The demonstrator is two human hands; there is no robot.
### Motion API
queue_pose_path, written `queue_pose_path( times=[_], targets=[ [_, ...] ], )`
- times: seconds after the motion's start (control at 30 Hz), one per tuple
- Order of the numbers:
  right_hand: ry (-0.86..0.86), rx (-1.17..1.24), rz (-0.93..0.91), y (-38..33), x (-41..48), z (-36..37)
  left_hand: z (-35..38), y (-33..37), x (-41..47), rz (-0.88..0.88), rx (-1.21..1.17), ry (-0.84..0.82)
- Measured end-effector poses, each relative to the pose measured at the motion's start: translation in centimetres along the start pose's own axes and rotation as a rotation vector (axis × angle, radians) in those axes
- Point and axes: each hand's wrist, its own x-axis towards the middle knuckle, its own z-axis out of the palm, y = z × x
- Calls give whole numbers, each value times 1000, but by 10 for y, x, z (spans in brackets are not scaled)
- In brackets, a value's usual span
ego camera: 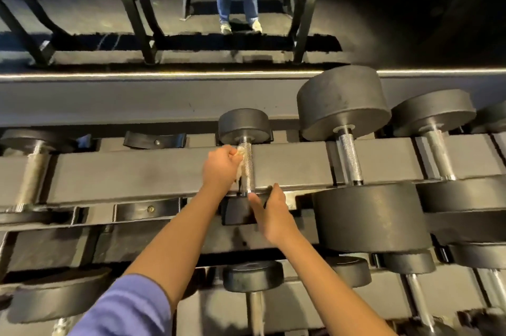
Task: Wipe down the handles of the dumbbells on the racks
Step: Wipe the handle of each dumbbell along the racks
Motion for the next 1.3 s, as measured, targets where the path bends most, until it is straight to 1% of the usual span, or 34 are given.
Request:
queue_pose_path(
  times=[0.07,0.13,0.17,0.3,0.47,0.57,0.7,0.83,0.93,1.0,1.07,1.1,1.23,1.3],
  targets=[
    [47,-44,27,-9,-3,1,-2,0,7,-14,-29,-1],
    [111,-27,2,-11,-5,3,1,-3,8,31,-69,13],
    [112,-11,-16,-10,-5,4,4,-6,6,55,-75,12],
    [37,-9,-8,-10,-8,0,7,-13,-12,72,-83,-56],
    [-34,-58,17,-12,-8,-6,5,-22,-19,159,-42,-122],
    [-47,-73,43,-13,-6,-7,0,-17,-15,142,-64,-101],
    [-47,-111,56,-12,-6,-7,-5,-3,0,57,-146,-41],
    [-24,-136,46,-10,-6,-6,-1,1,5,27,-99,-67],
    [-22,-159,31,-9,-7,-7,0,-5,-7,9,-14,-133],
    [-24,-180,29,-9,-7,-8,0,-14,-17,69,18,-167],
    [-26,-197,29,-10,-8,-9,-3,-20,-24,139,0,-173],
    [-25,-205,28,-11,-8,-9,-5,-20,-22,140,-15,-173],
    [-37,-235,30,-13,-9,-10,-10,-2,-4,-16,-162,-91],
    [-33,-244,32,-13,-9,-10,-6,4,2,-28,-157,-74]
  ],
)
